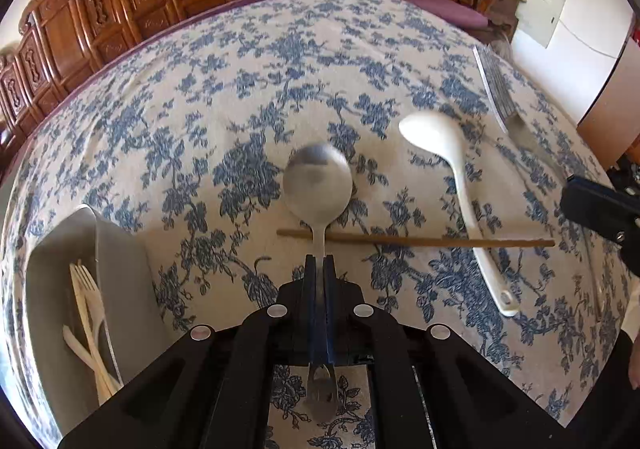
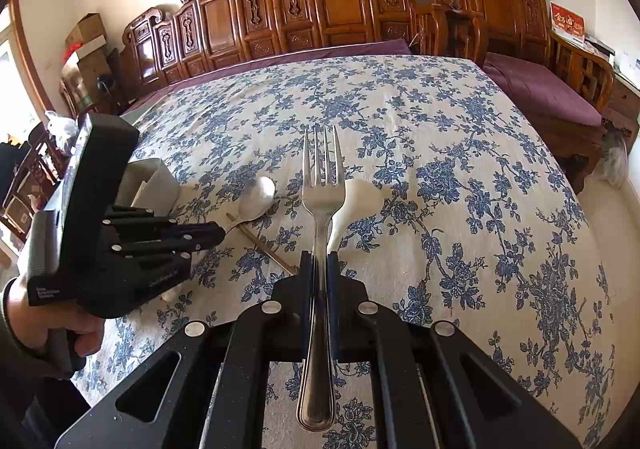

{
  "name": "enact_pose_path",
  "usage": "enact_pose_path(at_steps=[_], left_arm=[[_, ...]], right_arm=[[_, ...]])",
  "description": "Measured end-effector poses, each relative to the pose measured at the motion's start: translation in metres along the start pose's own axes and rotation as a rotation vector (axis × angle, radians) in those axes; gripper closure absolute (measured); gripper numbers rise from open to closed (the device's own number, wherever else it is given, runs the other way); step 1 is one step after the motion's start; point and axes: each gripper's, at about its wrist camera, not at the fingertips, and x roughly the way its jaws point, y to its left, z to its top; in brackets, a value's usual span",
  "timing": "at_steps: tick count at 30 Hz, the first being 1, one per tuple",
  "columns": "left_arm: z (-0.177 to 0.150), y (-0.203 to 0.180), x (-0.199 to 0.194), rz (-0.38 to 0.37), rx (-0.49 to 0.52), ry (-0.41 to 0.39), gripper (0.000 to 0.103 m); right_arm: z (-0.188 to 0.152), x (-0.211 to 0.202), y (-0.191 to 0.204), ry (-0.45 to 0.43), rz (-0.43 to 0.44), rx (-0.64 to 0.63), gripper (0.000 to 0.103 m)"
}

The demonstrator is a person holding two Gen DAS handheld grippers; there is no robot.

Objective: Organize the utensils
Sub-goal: 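Carry the metal fork toward the tray with the right gripper while the left gripper holds the spoon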

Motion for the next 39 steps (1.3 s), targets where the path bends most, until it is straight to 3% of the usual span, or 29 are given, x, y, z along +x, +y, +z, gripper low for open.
enact_pose_path(at_steps=[3,6,7,11,12,13,25,39], left_arm=[[0.002,0.003,0.000,-0.009,-0.023,0.011,0.100],[0.003,0.002,0.002,-0.002,-0.021,0.018,0.080],[0.003,0.001,0.003,0.005,-0.014,0.020,0.080],[0.002,0.000,0.009,0.020,-0.006,0.029,0.080],[0.003,-0.001,0.009,0.016,-0.003,0.027,0.084],[0.003,-0.001,0.009,0.007,-0.003,0.027,0.097],[0.000,0.007,-0.038,0.020,-0.007,-0.069,0.097],[-0.028,0.070,-0.109,0.040,-0.099,-0.180,0.097]], right_arm=[[0.000,-0.001,0.000,-0.002,0.001,0.001,0.094],[-0.001,-0.001,-0.001,-0.002,0.001,0.003,0.094],[-0.001,-0.001,-0.001,-0.002,0.001,0.004,0.094],[-0.001,-0.002,-0.001,-0.001,0.003,0.002,0.094],[-0.002,-0.002,-0.001,-0.001,0.005,0.000,0.094],[-0.002,-0.003,-0.001,-0.001,0.006,-0.002,0.094],[0.005,-0.013,0.016,-0.027,0.028,-0.024,0.094],[0.019,-0.013,0.079,-0.040,0.098,-0.099,0.094]])
